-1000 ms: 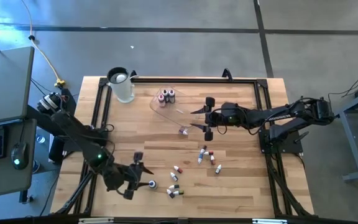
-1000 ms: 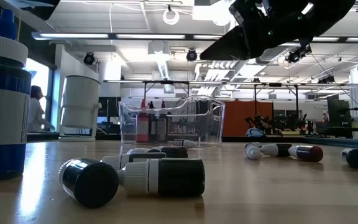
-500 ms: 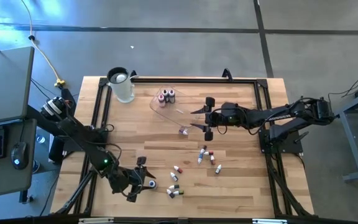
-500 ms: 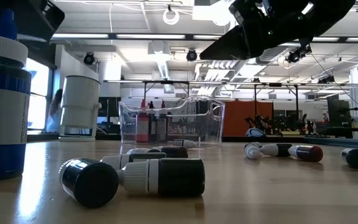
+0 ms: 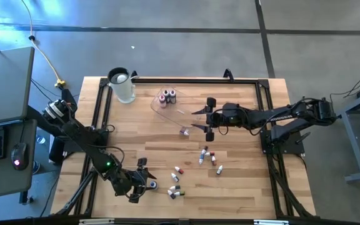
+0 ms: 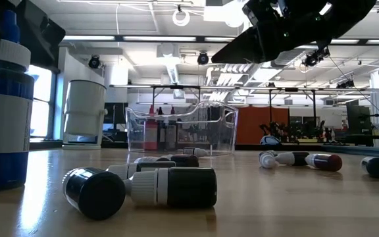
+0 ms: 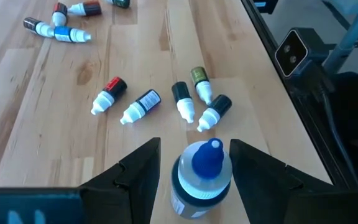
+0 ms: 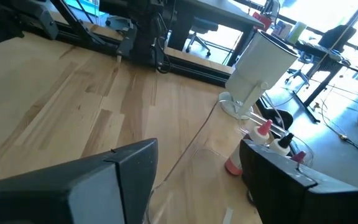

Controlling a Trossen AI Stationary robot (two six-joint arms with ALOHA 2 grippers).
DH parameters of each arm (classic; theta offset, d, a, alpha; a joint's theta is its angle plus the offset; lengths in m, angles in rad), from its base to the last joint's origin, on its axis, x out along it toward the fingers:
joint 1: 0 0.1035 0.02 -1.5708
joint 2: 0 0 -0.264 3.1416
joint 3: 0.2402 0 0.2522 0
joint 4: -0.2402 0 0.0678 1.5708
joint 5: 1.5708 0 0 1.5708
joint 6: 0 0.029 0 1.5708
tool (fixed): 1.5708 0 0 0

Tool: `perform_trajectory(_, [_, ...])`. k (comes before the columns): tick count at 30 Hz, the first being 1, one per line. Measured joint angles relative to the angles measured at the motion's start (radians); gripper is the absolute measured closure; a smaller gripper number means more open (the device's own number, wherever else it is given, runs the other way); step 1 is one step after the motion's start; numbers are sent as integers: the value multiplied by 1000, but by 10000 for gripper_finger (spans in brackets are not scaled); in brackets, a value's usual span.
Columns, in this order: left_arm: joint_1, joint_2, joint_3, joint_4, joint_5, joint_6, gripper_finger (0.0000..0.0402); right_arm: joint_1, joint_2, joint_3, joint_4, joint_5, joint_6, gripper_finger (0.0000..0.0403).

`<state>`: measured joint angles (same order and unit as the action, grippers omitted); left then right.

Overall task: Pick & Place food coloring
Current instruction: Put the large blue food coloring bottle into the bin

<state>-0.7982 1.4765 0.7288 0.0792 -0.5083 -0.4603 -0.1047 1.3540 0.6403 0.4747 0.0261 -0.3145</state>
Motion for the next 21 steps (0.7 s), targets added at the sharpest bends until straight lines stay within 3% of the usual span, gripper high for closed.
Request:
perform_trajectory(17, [0, 0, 0, -27, 6, -19, 214, 0, 0, 0, 0, 0, 0, 182])
perform_trajectory(21, [0, 0, 0, -30, 5, -19, 235, 0, 0, 0, 0, 0, 0, 182])
